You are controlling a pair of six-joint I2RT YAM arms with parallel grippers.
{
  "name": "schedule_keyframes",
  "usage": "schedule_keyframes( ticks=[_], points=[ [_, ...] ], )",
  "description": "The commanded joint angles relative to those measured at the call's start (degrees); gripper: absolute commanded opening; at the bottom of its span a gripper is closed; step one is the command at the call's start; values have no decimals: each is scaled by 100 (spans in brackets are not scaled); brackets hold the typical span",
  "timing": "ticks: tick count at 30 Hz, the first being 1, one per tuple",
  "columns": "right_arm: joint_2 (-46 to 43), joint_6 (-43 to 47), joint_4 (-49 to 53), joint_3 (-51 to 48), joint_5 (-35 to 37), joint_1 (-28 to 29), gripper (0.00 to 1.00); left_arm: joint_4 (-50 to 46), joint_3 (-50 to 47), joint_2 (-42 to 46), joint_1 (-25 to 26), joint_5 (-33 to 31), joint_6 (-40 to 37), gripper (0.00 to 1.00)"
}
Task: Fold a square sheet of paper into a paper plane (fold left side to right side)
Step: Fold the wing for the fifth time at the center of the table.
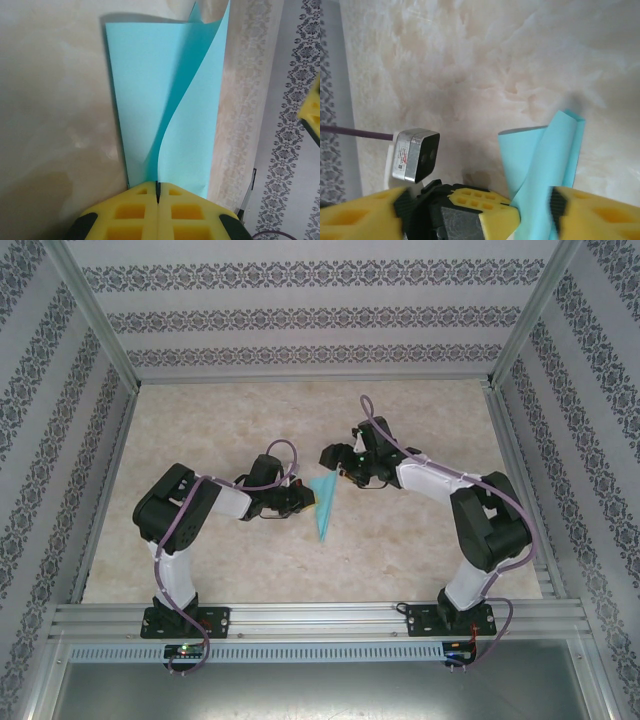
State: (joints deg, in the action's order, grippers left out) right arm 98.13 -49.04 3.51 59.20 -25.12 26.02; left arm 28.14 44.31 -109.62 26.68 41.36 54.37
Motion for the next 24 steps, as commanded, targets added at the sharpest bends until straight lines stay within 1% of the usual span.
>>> schedule_keyframes(
  ticks=[1, 2, 4, 5, 7, 20, 24],
  points=[
    [-92, 163, 69, -225, -220, -18, 49, -385, -262, 79, 53, -155, -49, 0],
    [-77, 190, 82, -245, -261, -10, 41, -395, -278, 107, 48, -172, -56, 0],
    [-36, 210, 38, -279, -343, 23, 28, -420, -316, 143, 51, -192, -64, 0],
    [6, 210, 21, -281, -385, 49, 23, -423, -322, 145, 57, -186, -67, 0],
    [106, 219, 27, -241, -464, 110, 16, -403, -335, 145, 64, -194, -67, 0],
    [295, 254, 46, -187, -485, 219, 15, -515, 15, 56, 77, -137, -190, 0],
    [218, 288, 163, -241, -288, 202, 16, -487, 61, 111, 81, -111, -186, 0]
  ],
)
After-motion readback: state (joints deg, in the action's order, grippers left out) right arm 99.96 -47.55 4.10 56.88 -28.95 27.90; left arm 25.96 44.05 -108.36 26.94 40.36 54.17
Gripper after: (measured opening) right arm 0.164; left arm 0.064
